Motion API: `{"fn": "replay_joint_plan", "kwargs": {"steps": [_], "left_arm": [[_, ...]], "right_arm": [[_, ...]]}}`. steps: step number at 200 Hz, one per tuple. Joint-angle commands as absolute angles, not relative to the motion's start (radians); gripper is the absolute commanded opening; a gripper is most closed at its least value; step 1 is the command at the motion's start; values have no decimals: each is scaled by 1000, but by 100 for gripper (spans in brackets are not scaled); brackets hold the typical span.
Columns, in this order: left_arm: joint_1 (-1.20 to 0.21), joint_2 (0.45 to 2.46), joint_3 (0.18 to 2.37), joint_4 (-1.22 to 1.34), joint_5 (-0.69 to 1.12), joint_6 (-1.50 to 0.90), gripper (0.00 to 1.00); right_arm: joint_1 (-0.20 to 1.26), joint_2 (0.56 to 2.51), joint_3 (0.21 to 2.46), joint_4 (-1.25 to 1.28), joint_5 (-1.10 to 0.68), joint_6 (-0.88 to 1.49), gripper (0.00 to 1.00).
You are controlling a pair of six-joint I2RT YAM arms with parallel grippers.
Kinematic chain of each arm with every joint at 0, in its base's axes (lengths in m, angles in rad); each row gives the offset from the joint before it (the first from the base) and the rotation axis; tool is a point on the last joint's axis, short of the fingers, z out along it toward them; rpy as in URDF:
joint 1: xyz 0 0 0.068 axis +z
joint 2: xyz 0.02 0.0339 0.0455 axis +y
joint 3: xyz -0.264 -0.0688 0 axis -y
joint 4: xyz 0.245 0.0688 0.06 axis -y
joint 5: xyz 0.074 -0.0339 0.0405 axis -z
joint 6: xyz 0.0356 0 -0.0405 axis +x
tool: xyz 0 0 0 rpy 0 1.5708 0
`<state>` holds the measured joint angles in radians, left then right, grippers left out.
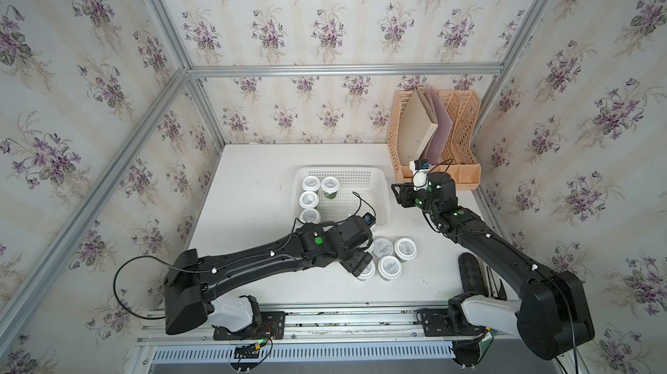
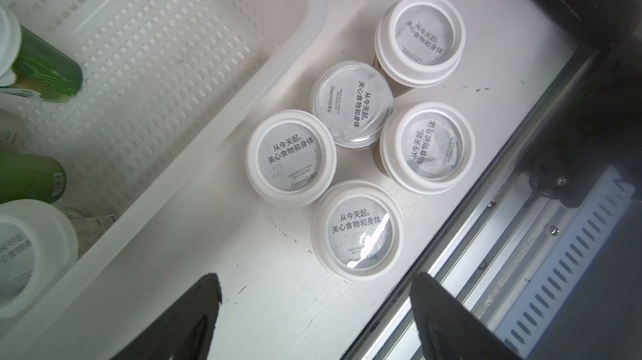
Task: Put the yogurt in the basket
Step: Pick up the yogurt from the center of the board.
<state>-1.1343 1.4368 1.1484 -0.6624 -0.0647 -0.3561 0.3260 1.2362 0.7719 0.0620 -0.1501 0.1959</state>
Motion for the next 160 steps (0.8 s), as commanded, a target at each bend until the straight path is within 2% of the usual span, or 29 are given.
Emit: {"fn": "replay_joint_plan", "kwargs": {"steps": [1,44,94,160], "left_arm": [[-1150,1494,1163,-682,-17,-398,85],[-1159,1529,1170,-673,0,-423,85],[-1164,1577,1185,-681,22,-429,90],[-1164,1622,1177,-674,37,-433,86]], "right_arm": [[324,1236,772,82,-175,201,58],[319,1230,770,75,-172,198,59],[316,1236,772,71,-178,195,60],[313,1245,774,72,-190,196,61]]}}
